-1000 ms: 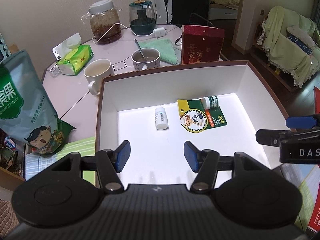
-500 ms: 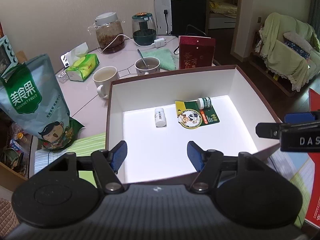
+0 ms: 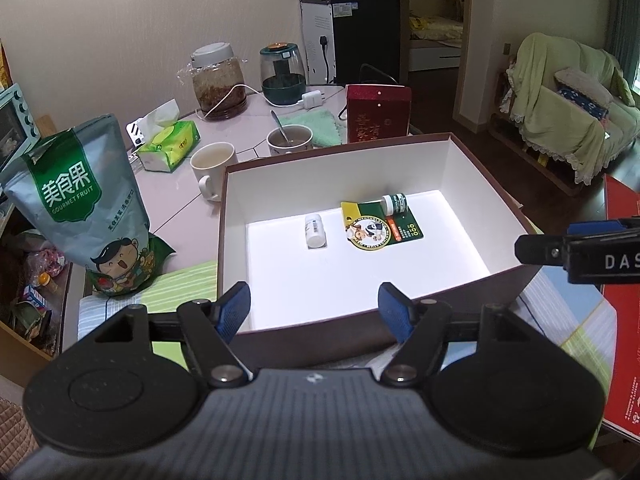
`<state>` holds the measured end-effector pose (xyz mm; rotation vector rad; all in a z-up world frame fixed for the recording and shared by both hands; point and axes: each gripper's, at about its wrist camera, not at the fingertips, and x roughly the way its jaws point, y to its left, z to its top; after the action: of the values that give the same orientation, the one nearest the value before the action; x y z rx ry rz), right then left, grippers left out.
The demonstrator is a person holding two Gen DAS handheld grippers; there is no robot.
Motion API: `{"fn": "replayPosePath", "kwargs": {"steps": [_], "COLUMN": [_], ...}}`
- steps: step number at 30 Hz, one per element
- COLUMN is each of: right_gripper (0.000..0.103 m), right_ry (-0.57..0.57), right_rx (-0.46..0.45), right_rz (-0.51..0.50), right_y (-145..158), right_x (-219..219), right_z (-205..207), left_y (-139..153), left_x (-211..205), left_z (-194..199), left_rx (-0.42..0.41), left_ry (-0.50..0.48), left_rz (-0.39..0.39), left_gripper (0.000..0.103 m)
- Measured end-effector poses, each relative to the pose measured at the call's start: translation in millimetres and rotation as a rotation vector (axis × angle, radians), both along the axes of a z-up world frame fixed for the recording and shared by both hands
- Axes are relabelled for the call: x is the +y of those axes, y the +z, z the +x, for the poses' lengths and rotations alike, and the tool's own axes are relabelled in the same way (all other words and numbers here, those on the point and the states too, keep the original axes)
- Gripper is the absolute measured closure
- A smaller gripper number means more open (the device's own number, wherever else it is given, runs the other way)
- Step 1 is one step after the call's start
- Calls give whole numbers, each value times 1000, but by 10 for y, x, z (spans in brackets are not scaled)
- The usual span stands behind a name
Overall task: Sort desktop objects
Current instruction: 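Withdraw both tools from the box back toward the remaining pile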
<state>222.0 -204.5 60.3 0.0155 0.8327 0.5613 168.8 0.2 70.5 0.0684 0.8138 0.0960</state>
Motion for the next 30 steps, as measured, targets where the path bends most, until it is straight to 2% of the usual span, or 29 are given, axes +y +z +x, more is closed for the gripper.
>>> {"fn": "replayPosePath", "kwargs": {"steps": [13, 30], "right_gripper": [22, 22], "right_ry": [3, -37], "right_rx": [18, 225], "right_rz": [48, -2], "right_y": [-35, -791], "right_x": [-217, -690], "right_z": [-148, -329], "left_y": [-51, -743], "left_x": [177, 219], "left_z": [-320, -686], "left_rx": [-7, 130], "left_ry": [38, -29], "left_rz": [-15, -55], "left_gripper": [30, 30]}}
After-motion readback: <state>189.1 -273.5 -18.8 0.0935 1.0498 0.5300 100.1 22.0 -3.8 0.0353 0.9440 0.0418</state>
